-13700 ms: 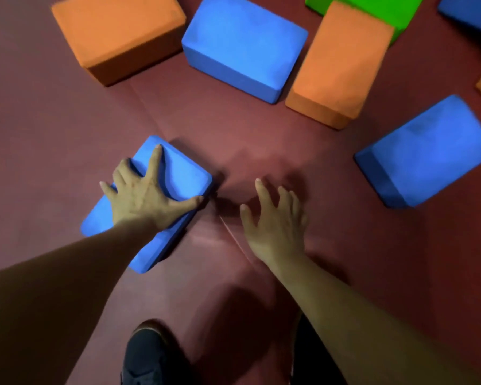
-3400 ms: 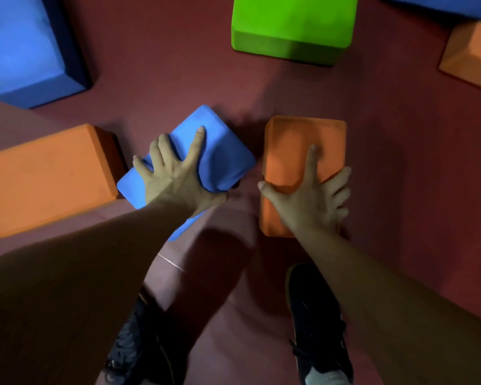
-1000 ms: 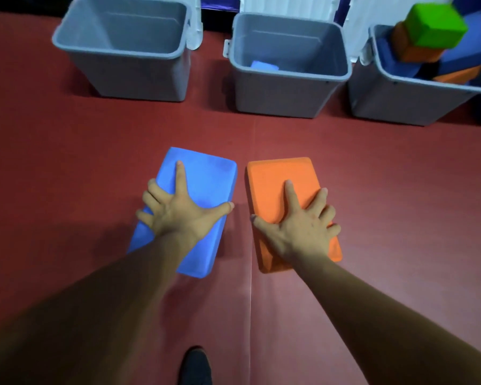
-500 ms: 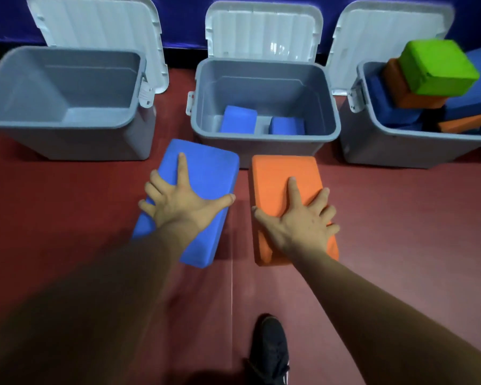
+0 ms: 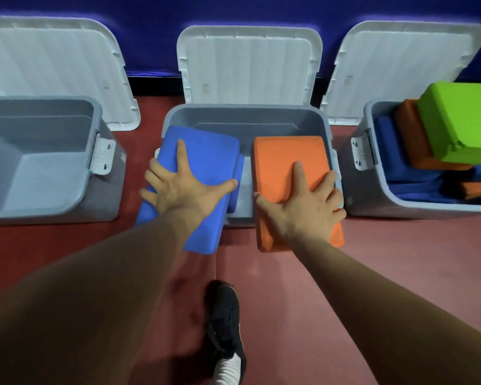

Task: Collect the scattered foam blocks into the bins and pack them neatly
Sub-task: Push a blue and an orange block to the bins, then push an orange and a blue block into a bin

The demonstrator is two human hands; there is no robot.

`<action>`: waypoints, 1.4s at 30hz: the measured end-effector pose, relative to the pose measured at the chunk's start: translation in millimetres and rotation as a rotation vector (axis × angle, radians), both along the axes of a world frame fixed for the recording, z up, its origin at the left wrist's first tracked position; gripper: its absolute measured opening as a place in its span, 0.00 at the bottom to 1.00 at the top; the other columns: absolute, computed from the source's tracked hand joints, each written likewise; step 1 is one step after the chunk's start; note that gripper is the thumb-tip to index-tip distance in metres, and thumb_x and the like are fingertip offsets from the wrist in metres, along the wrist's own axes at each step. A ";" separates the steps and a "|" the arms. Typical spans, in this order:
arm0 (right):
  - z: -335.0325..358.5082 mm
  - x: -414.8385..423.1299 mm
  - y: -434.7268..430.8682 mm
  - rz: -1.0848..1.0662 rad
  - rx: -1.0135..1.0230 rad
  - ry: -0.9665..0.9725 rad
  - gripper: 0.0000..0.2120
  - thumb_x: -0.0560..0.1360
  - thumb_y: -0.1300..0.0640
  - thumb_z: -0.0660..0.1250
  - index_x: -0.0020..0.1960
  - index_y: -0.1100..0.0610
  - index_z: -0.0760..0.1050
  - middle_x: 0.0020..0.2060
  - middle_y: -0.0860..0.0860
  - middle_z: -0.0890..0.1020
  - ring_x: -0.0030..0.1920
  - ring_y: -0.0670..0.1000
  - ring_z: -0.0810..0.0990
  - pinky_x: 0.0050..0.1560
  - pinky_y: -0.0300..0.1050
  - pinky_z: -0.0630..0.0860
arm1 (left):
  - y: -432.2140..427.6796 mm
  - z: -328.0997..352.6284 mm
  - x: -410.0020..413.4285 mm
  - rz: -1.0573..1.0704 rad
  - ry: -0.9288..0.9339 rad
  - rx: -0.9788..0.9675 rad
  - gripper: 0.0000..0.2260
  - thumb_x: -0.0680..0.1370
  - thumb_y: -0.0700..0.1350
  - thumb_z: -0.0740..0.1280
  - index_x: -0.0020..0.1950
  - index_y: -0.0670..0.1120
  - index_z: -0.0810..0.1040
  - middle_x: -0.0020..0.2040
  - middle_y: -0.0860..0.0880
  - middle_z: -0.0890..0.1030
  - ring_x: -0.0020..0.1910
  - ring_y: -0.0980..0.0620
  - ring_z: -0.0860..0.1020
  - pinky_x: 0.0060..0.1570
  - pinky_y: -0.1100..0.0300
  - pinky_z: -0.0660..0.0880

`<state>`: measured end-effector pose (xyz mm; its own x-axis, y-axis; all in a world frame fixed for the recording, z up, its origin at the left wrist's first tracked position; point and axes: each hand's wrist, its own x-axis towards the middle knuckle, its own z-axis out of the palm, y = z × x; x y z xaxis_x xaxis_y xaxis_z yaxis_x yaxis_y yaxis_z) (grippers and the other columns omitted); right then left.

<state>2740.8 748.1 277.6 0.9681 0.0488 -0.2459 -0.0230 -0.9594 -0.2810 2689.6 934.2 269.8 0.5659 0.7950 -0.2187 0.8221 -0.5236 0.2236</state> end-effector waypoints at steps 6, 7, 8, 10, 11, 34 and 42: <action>-31.0 106.1 49.0 -0.040 0.009 -0.010 0.53 0.63 0.20 0.62 0.80 0.38 0.48 0.81 0.61 0.44 0.78 0.68 0.51 0.72 0.71 0.51 | 36.4 -37.1 106.5 -0.048 0.019 -0.017 0.61 0.54 0.83 0.64 0.79 0.64 0.42 0.78 0.40 0.54 0.74 0.38 0.58 0.71 0.38 0.58; -36.0 116.7 54.4 -0.046 0.009 -0.005 0.53 0.63 0.20 0.63 0.81 0.38 0.48 0.81 0.60 0.44 0.78 0.68 0.50 0.72 0.71 0.51 | 42.2 -42.6 116.8 -0.057 0.025 -0.028 0.61 0.54 0.83 0.64 0.80 0.64 0.42 0.78 0.40 0.53 0.75 0.38 0.58 0.72 0.38 0.57; -41.8 125.9 59.0 -0.044 0.002 -0.002 0.53 0.63 0.20 0.62 0.81 0.38 0.47 0.81 0.60 0.44 0.78 0.68 0.50 0.72 0.71 0.50 | 48.2 -47.8 125.8 -0.062 0.030 -0.046 0.61 0.54 0.84 0.64 0.80 0.64 0.42 0.79 0.40 0.53 0.76 0.38 0.57 0.73 0.37 0.56; -53.1 141.9 64.7 -0.029 -0.029 0.014 0.53 0.64 0.19 0.61 0.81 0.37 0.44 0.81 0.60 0.43 0.79 0.67 0.48 0.73 0.71 0.50 | 59.1 -57.5 139.2 -0.072 0.043 -0.110 0.60 0.56 0.84 0.62 0.80 0.62 0.42 0.81 0.41 0.49 0.78 0.39 0.54 0.73 0.36 0.53; -58.0 148.4 65.8 -0.027 -0.038 0.034 0.52 0.65 0.19 0.60 0.81 0.36 0.44 0.81 0.60 0.43 0.79 0.67 0.47 0.74 0.71 0.49 | 63.5 -62.0 143.7 -0.082 0.052 -0.144 0.59 0.57 0.85 0.61 0.81 0.61 0.43 0.82 0.42 0.48 0.79 0.39 0.53 0.74 0.36 0.52; -8.3 79.6 113.1 0.420 0.059 0.187 0.35 0.80 0.37 0.58 0.82 0.39 0.45 0.82 0.60 0.46 0.81 0.61 0.45 0.76 0.63 0.51 | 67.4 -10.4 1.4 -0.199 -0.132 0.023 0.37 0.75 0.71 0.50 0.76 0.50 0.68 0.76 0.49 0.68 0.75 0.47 0.64 0.73 0.48 0.59; 12.7 -64.2 146.9 0.758 0.115 0.168 0.32 0.81 0.35 0.53 0.82 0.40 0.50 0.82 0.57 0.51 0.81 0.61 0.46 0.80 0.61 0.44 | 52.3 19.8 -170.8 0.169 -0.184 0.109 0.31 0.78 0.67 0.56 0.71 0.47 0.76 0.70 0.44 0.76 0.69 0.42 0.73 0.68 0.43 0.67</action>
